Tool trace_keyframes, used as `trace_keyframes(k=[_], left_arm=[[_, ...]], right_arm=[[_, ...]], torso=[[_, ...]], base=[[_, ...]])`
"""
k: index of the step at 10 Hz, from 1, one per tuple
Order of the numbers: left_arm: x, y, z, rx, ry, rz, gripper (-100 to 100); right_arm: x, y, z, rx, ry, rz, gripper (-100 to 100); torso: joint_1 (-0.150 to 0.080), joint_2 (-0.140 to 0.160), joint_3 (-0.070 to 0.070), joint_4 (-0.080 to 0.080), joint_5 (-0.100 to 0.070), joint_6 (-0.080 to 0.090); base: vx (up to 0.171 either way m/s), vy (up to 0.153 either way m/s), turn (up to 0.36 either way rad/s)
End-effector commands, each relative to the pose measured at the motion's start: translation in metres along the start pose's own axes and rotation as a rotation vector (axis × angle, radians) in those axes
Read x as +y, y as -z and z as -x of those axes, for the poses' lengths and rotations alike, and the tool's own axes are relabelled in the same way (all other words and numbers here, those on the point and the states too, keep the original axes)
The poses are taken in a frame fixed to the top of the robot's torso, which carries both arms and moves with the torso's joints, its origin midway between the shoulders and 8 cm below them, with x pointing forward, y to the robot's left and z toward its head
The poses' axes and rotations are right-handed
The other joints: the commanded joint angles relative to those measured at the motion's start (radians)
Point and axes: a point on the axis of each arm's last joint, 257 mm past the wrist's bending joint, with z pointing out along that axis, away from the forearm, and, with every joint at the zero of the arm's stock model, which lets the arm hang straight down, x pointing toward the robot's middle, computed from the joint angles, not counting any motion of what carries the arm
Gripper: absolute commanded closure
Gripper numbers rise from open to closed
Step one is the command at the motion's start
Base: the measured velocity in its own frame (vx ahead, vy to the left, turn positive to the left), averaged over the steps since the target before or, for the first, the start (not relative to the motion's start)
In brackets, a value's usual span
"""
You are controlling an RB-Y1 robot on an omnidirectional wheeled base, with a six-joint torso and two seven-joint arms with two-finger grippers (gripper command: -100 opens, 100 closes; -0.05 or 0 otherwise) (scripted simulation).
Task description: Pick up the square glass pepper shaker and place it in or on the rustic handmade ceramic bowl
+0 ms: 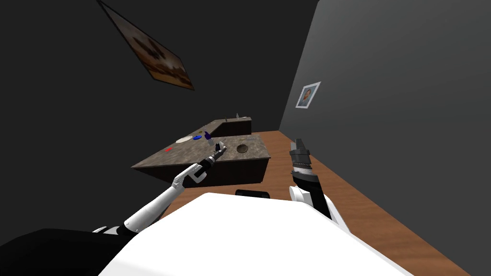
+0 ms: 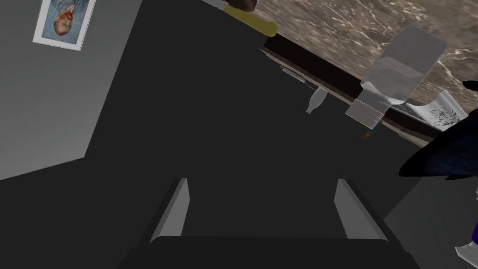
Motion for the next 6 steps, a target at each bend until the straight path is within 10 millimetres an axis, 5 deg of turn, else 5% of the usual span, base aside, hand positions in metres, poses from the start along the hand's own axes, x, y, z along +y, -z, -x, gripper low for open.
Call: trace_keyframes(k=[1,5,6], left_arm=[[0.024,0.003,-0.006,0.026,-0.020,0.063,-100],[0.102,0.018,-0.012,0.094,-0.070,0.259,-100],[0.102,0.018,-0.012,0.094,-0.070,0.259,-100]], right_arm=[[0.000,0.000,0.000,0.000,0.000,0.000,0],[0.000,0.000,0.000,0.000,0.000,0.000,0],[0.000,0.000,0.000,0.000,0.000,0.000,0]], torso=[[0.000,0.000,0.000,0.000,0.000,0.000],[-0.001,-0.003,-0.002,-0.001,0.000,0.000],[-0.002,-0.003,-0.002,-0.001,0.000,0.000]], base=[[0.050,-0.044,-0.055],[0.086,-0.061,-0.073],[0.057,-0.047,-0.011]])
